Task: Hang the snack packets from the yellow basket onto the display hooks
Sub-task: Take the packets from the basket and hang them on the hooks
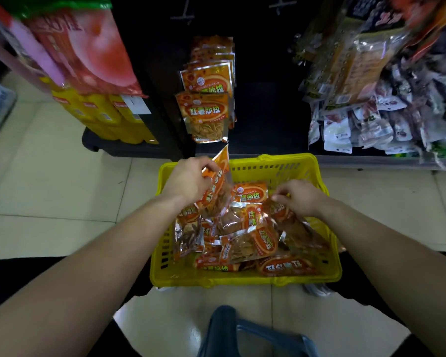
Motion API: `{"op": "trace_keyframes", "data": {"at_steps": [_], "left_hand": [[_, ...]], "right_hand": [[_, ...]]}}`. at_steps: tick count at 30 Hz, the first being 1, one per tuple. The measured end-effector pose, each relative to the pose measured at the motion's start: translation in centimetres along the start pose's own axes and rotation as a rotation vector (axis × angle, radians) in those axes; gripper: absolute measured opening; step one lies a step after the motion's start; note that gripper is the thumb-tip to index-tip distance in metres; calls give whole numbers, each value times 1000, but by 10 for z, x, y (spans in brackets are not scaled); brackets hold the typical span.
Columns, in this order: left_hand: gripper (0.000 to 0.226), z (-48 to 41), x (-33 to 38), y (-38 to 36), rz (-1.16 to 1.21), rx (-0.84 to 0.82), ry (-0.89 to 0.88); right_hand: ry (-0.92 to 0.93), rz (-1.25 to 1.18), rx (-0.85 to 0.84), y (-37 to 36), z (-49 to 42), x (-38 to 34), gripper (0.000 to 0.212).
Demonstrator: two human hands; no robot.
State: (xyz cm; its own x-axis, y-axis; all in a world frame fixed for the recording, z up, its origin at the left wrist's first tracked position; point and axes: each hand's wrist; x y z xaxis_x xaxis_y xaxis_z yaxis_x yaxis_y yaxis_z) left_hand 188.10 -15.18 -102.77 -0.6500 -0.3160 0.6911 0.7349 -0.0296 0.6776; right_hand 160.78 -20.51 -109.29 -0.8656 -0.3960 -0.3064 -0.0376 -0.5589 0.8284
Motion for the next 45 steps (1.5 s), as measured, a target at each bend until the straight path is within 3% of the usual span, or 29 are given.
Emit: {"op": "trace_keyframes", "data": {"at_steps": [8, 11, 14, 18, 21, 26, 27, 29, 31, 36, 43, 45], "left_hand": [[34, 25, 59, 74, 70, 2, -202], [28, 35, 77, 91, 201, 37, -255], [13, 42, 91, 98, 350, 89, -262], [33, 41, 101, 95, 404, 102, -246], [21, 33, 105, 87, 368, 133, -285], [31, 17, 104, 87, 424, 87, -286], [29, 16, 104, 87, 434, 58, -286], [27, 14, 105, 86, 428, 18, -289], [28, 12, 106, 85, 422, -10, -290], [39, 4, 108, 90, 461, -107, -310], [14, -11, 98, 95, 396, 91, -258], [18, -13, 98, 96, 394, 103, -234]], "right_hand": [[112, -218, 224, 113, 49, -51, 36], [146, -344, 332, 143, 63, -69, 32], [131, -441, 427, 161, 67, -82, 32], [87, -564, 514, 165, 61, -87, 36], [65, -631, 543, 169, 49, -89, 34], [36, -545, 567, 184, 21, -76, 15], [49, -529, 567, 187, 18, -73, 19], [126, -447, 544, 190, 16, -69, 46], [225, -377, 522, 193, 14, -72, 55], [285, -337, 534, 193, 6, -82, 16], [216, -356, 565, 198, 3, -79, 12], [199, -337, 564, 197, 3, -79, 13]]}}
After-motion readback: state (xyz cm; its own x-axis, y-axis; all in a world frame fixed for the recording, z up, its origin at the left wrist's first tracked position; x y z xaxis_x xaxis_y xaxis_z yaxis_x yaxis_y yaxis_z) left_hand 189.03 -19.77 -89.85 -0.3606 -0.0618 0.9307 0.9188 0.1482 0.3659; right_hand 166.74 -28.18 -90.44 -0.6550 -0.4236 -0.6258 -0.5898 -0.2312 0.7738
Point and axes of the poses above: each hand's wrist, its own z-axis away from the middle knuckle, its own y-axis out of the back of the hand, x = y × z, and after that the axes turned 13 degrees about z, right-handed
